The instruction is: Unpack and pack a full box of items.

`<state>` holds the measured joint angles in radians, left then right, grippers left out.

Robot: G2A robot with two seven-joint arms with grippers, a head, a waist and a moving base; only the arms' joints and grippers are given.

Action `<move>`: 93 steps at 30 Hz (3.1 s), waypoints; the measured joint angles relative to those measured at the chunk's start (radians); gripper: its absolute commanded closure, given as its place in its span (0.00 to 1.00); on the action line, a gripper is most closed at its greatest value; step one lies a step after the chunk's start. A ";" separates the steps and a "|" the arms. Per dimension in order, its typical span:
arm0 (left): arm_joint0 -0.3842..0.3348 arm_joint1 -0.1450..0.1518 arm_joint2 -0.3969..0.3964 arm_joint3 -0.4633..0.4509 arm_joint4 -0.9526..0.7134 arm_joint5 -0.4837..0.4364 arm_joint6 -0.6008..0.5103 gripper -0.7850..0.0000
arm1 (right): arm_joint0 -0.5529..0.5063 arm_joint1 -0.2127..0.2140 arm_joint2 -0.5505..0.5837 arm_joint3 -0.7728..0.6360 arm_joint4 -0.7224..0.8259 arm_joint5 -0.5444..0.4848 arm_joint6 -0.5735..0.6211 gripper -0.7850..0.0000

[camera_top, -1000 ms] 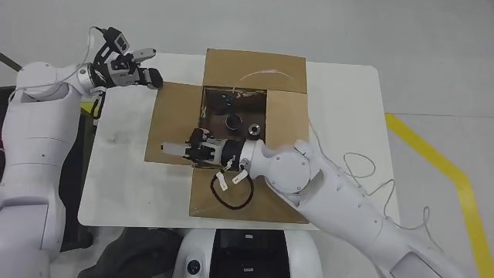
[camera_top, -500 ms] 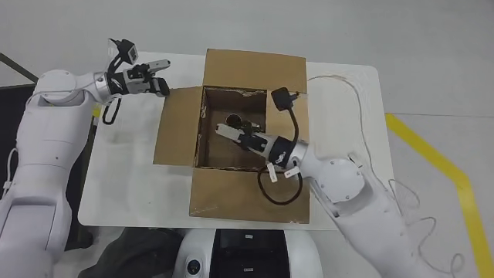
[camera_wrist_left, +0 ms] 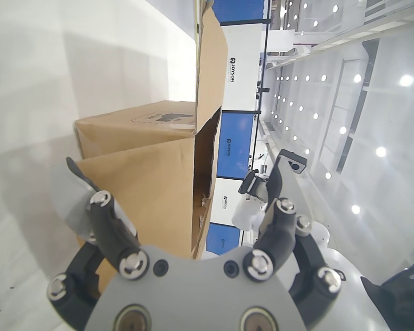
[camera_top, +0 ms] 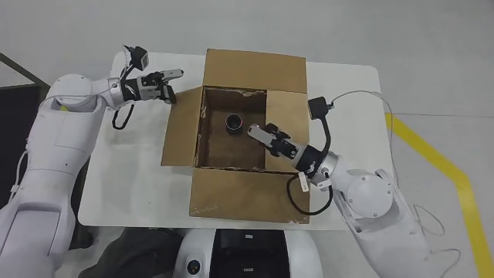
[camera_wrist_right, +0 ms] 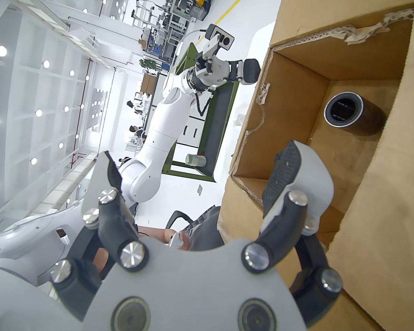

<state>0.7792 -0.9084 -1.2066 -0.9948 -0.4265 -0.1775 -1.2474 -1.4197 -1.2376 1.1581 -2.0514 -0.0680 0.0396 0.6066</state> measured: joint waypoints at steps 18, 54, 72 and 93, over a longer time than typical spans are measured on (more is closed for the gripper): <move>0.061 0.020 -0.065 -0.068 -0.045 0.027 -0.057 0.00 | 0.003 0.009 0.008 0.025 0.030 -0.029 0.026 0.00; 0.202 0.067 -0.187 -0.609 -0.061 0.238 0.044 0.00 | -0.137 0.057 0.127 -0.042 0.186 -0.054 0.244 0.00; 0.122 0.042 -0.058 -0.586 -0.035 0.301 0.141 0.00 | -0.167 0.072 0.135 -0.014 0.257 -0.076 0.347 0.00; 0.093 0.026 0.026 -0.675 0.011 0.389 0.200 0.00 | -0.202 0.079 0.116 -0.042 0.260 -0.071 0.315 0.00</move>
<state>0.8719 -0.8824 -1.1803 -1.6697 -0.4160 0.2113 -1.0477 -1.6213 -1.1591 1.2740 -2.0934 0.1919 -0.0317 0.9212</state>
